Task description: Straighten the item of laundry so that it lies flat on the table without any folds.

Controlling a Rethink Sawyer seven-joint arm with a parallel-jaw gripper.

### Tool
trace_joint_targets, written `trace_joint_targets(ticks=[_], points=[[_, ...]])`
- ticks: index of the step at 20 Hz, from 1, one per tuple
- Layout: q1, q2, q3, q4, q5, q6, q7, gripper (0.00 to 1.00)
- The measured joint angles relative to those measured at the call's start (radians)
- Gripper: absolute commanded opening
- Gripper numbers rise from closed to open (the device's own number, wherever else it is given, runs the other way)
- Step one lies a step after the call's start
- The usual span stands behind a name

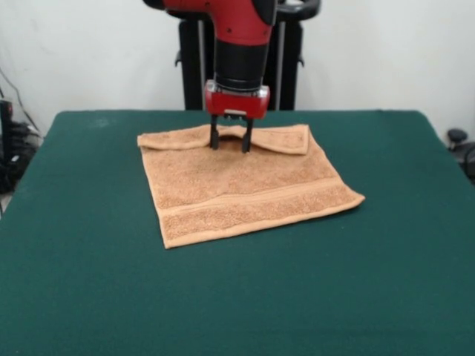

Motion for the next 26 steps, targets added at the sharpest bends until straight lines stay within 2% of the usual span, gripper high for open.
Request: trace_joint_targets(ticks=[10,26], points=[[0.032,0.028,-0.025,0.021,0.000,-0.022,0.000,1.00],[0.053,0.097,-0.070,0.041,0.001,-0.155,0.000,1.00]])
